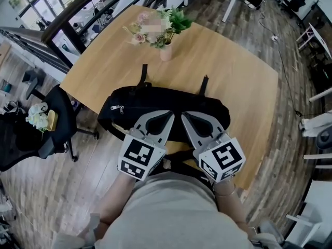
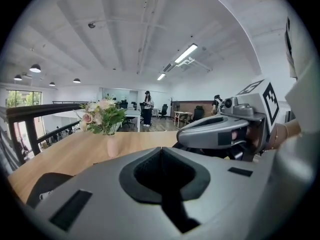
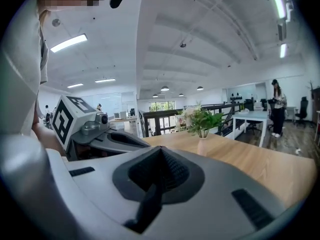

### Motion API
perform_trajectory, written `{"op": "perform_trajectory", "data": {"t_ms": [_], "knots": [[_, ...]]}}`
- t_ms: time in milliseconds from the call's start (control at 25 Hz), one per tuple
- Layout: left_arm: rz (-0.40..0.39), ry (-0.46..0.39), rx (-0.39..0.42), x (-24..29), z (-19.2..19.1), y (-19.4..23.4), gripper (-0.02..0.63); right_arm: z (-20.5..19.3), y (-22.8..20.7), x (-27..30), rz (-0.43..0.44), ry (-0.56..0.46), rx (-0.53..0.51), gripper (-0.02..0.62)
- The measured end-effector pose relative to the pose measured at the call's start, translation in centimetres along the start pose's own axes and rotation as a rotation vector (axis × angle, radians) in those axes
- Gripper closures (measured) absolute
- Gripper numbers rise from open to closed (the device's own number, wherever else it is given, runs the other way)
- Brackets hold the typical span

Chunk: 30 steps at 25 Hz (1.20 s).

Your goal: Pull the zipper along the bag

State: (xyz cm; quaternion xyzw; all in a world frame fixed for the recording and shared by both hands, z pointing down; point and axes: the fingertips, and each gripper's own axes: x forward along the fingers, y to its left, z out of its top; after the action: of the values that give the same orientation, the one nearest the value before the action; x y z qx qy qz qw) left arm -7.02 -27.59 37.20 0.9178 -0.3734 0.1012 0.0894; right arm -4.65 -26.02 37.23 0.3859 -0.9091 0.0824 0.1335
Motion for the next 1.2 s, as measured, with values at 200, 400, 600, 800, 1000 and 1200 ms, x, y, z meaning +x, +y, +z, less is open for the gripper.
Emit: {"op": "perform_trajectory", "data": {"t_ms": [200, 400, 600, 800, 1000, 1200], "knots": [[0.001, 0.009, 0.001, 0.2, -0.2, 0.3, 0.588, -0.7, -0.7, 0.0, 0.012, 0.024, 0.026, 0.589], [-0.004, 0.018, 0.0, 0.2, -0.5, 0.4, 0.588, -0.8, -1.0, -0.1, 0.014, 0.065, 0.014, 0.589], [-0.016, 0.024, 0.001, 0.3, -0.6, 0.2, 0.588, -0.5, -0.4, -0.4, 0.061, 0.077, -0.01, 0.589], [-0.014, 0.028, 0.001, -0.1, -0.8, 0.2, 0.589, -0.5, -0.6, -0.7, 0.065, 0.097, -0.029, 0.589], [-0.022, 0.034, -0.003, -0.1, -1.2, 0.1, 0.588, -0.8, -0.5, -0.6, 0.084, 0.126, -0.057, 0.589], [-0.026, 0.03, -0.024, -0.3, -1.3, 0.2, 0.589, -0.6, -0.2, -0.6, 0.097, 0.151, -0.092, 0.589]]}}
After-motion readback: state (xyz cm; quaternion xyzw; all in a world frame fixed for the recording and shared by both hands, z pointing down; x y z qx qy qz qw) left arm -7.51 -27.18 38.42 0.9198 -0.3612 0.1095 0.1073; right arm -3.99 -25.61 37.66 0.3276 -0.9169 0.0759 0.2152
